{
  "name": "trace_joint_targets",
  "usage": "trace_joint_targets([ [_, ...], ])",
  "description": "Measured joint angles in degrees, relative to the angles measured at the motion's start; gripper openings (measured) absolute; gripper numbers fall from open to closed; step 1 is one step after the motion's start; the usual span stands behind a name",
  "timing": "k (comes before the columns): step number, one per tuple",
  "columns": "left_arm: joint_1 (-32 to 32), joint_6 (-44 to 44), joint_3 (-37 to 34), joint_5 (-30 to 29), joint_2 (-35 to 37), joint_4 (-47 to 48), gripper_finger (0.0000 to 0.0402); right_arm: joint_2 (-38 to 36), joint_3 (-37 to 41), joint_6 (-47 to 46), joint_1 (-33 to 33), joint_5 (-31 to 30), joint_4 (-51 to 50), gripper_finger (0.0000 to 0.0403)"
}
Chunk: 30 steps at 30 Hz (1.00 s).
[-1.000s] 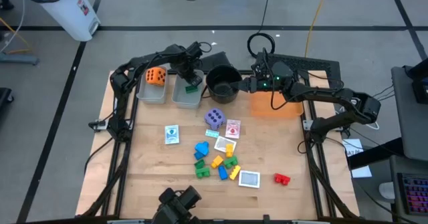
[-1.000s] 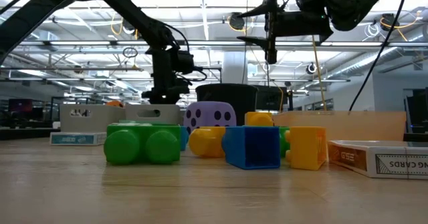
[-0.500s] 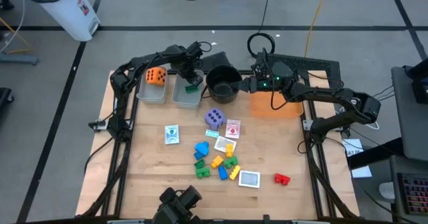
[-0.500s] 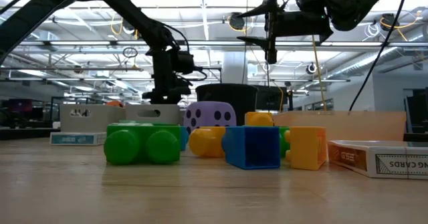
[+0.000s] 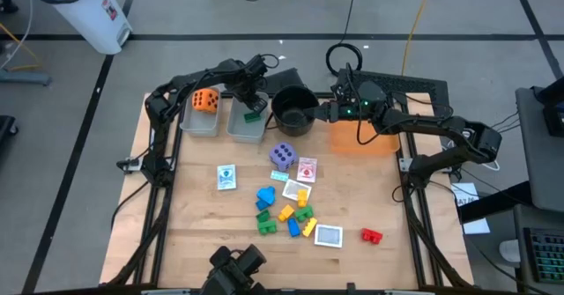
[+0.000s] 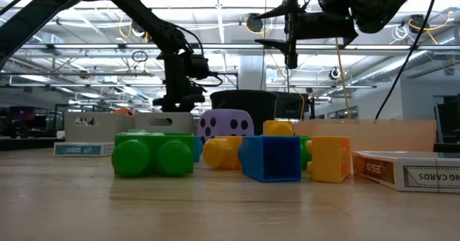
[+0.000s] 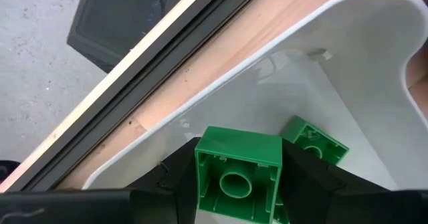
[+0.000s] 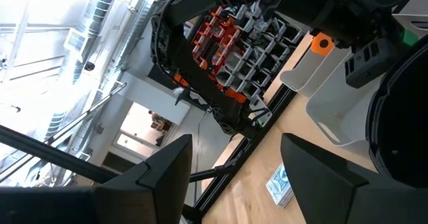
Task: Pick & Place Toys
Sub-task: Put the green game piece into the right gray bin, then put the black deck of cards into the orange bin
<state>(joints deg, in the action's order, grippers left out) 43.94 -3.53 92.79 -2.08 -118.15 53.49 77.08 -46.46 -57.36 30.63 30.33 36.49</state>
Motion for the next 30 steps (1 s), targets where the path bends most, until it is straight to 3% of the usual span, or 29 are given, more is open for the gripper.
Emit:
trace_joint_targets([
  [5,0.0,0.2,0.0,-0.02,0.0,0.0,0.0174,0.0,0.0,0.0,0.0,0.0,0.0,0.0224],
  [17,0.0,-0.61,0.0,0.29,0.0,0.02,0.0237,0.0,0.0,0.0,0.0,0.0,0.0,0.0224],
  [25,-0.03,-0.87,1.67,5.67,0.02,3.91,0.0233,0.0,0.0,-0.4,0.0,0.0,0.04,0.0224],
  [30,-0.59,-0.39,7.24,7.64,0.02,10.76,0.0221,0.0,0.0,-0.42,0.0,0.0,0.04,0.0224],
])
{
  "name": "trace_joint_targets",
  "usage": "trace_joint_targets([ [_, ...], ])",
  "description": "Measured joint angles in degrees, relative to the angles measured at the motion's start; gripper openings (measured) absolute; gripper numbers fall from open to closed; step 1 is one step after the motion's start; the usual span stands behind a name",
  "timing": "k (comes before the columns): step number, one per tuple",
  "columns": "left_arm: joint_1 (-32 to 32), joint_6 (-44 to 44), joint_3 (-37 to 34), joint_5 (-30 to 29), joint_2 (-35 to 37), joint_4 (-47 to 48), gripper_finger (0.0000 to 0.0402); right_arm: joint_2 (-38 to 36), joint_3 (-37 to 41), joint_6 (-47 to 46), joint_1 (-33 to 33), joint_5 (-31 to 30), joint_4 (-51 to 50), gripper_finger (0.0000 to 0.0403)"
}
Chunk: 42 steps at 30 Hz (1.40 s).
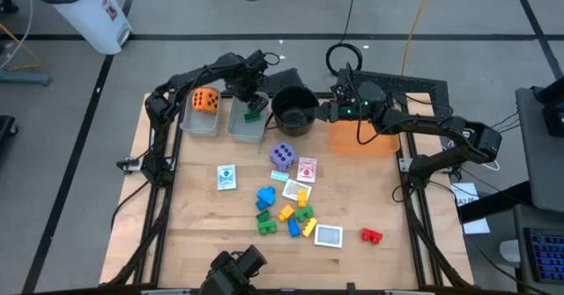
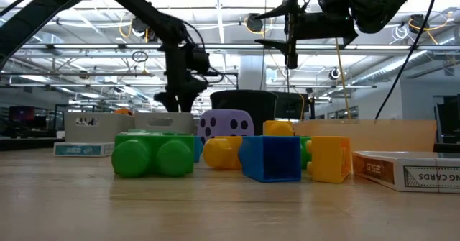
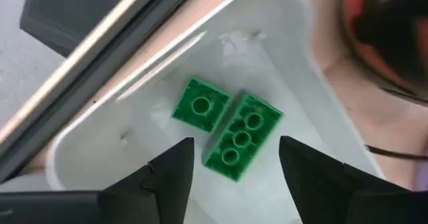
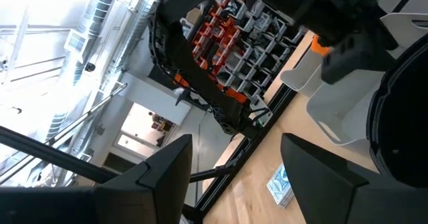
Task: Pick & Place Toys
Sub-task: Put the black deck of cards into the orange bin
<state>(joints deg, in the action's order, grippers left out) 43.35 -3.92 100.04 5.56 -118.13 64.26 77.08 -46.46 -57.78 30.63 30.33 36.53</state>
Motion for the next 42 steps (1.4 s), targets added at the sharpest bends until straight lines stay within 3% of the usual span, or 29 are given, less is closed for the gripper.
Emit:
trace_joint_targets([
  [6,-0.88,0.82,10.1,-0.01,0.48,7.21,0.0197,0.0,0.0,0.02,0.0,0.0,0.01,0.0224],
  [10,-1.26,-0.11,14.41,1.01,4.3,6.77,0.0173,0.0,0.0,0.02,0.0,0.02,0.02,0.0224],
  [19,-1.22,-3.31,10.85,3.49,22.95,-4.15,0.0121,0.0,-0.02,0.0,-0.17,5.69,0.02,0.0224],
  [23,-2.34,-7.32,1.66,4.43,33.41,-14.03,0.0107,0.0,0.0,0.0,-1.14,5.97,0.02,0.0224],
  [32,-11.8,-15.18,-29.39,5.13,55.57,-41.4,0.0102,0.0,0.0,0.37,-4.83,5.86,0.02,0.0224],
  [37,-19.91,-21.51,-43.14,4.29,62.87,-56.49,0.0103,0.0,0.0,0.24,-6.8,5.68,0.02,0.0224],
  [42,-29.97,-28.69,-52.53,-3.56,66.07,-63.18,0.0104,0.02,0.0,0.02,-9.52,5.57,0.02,0.0224],
])
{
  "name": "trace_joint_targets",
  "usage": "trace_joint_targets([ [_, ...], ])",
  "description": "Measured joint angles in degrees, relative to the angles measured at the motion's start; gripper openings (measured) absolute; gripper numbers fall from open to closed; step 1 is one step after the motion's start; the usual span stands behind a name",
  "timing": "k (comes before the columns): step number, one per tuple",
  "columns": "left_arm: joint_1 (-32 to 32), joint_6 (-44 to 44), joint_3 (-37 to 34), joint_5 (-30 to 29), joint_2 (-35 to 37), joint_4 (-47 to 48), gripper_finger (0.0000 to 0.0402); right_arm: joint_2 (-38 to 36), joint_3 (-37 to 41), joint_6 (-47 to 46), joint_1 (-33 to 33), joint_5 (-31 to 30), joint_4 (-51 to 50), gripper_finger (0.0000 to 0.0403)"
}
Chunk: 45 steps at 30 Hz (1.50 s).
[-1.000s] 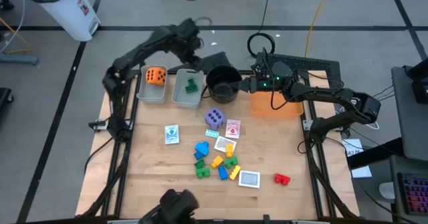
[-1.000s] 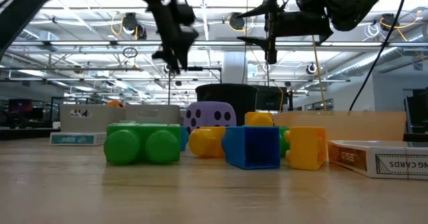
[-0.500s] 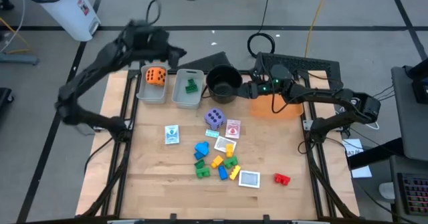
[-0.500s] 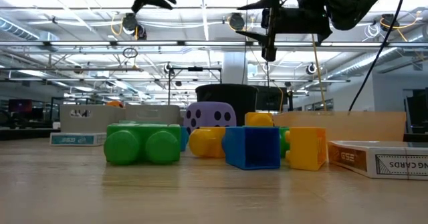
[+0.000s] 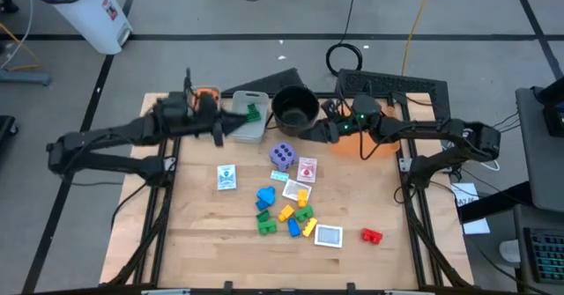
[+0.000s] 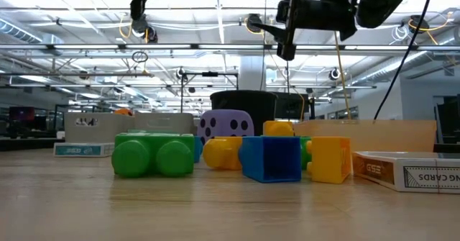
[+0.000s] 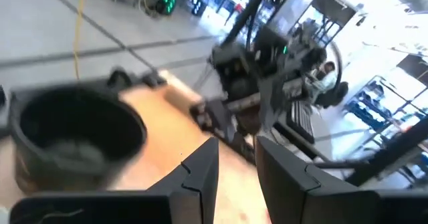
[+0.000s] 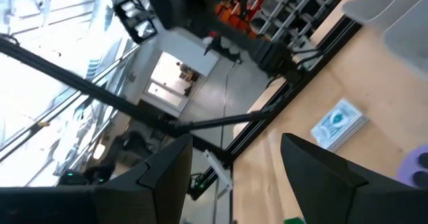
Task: Pick & Place Toys
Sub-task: Put the black deck of cards into the orange bin
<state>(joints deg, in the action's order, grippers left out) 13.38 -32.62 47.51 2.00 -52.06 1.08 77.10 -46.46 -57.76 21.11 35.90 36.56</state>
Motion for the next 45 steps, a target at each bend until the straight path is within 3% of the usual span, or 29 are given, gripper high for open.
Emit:
trace_joint_targets([
  [10,-19.63,-8.59,-4.11,-16.7,-4.15,1.71,0.0104,-0.02,0.0,0.85,-8.32,-0.54,0.23,0.0224],
  [17,-26.2,-20.49,-3.93,-17.53,-6.73,14.24,0.0104,0.0,-0.01,4.08,-12.98,-10.1,5.18,0.0224],
  [22,-28.73,-30.53,-3.93,-17.54,-6.87,28.84,0.0104,0.0,-0.02,6.09,-12.85,-19.58,8.73,0.0224],
  [26,-29.67,-36.86,-2.56,-15.51,-6.71,40.97,0.0103,0.02,-1.47,7.22,-11.22,-22.37,7.88,0.0224],
  [30,-29.76,-38.4,1.05,-13.8,-6.69,50.11,0.0103,0.02,-6.51,12.89,-10.16,-22.48,2.2,0.0221],
  [34,-29.12,-35.79,5.22,-15.22,-6.62,54.23,0.0104,0.02,-14.1,21.93,-9.91,-22.43,-10.71,0.0212],
  [40,-27.35,-24.72,11.0,-18.84,-6.64,54.54,0.0104,0.02,-24.57,31.18,-11.78,-23.44,-33.83,0.0205],
  [45,-26.3,-13.54,13.91,-21.54,-6.62,51.67,0.0104,0.02,-27.99,34.3,-16.7,-28.43,-45.83,0.0205],
])
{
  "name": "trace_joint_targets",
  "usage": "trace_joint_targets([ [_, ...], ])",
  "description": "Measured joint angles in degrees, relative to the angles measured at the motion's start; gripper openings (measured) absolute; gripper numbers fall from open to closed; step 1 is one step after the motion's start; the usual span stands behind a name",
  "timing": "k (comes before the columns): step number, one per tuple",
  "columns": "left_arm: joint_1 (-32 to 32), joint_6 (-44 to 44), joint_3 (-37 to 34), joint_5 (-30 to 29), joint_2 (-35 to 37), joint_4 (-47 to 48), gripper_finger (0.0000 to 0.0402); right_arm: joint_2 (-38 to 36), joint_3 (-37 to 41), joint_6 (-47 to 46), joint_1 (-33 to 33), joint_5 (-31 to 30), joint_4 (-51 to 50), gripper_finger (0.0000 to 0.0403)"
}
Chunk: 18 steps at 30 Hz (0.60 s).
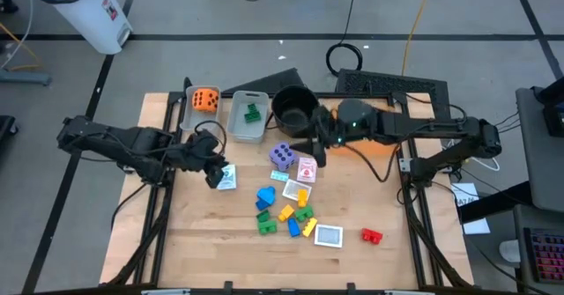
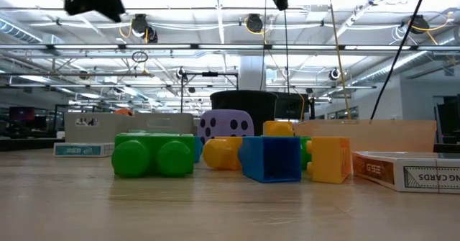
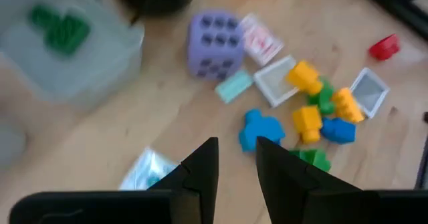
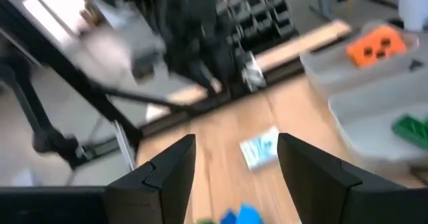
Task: Pick & Place Toys
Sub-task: Put the black deck of cards into the orange bin
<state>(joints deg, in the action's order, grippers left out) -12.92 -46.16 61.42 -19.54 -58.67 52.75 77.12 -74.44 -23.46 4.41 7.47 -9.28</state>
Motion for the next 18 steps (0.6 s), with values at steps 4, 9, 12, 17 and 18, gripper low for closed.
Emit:
trace_joint_targets([
  [4,0.94,8.13,0.06,-0.16,-0.02,-6.53,0.0104,0.0,-0.19,1.71,-5.72,-4.68,-9.34,0.0204],
  [9,2.12,15.32,0.06,-0.15,-0.33,-12.47,0.0104,0.0,-0.19,0.34,-13.08,-10.01,-22.68,0.0203],
  [12,3.34,16.08,0.06,-0.18,-1.58,-15.38,0.0104,0.0,-0.19,-1.83,-17.12,-12.57,-26.65,0.0203],
  [17,5.28,15.54,0.08,-0.19,-4.23,-19.88,0.0104,0.0,-0.19,-4.98,-23.1,-13.81,-27.48,0.0203],
  [18,5.44,14.93,0.08,-0.19,-5.05,-20.57,0.0104,0.0,-0.19,-5.91,-24.2,-13.82,-27.47,0.0203],
])
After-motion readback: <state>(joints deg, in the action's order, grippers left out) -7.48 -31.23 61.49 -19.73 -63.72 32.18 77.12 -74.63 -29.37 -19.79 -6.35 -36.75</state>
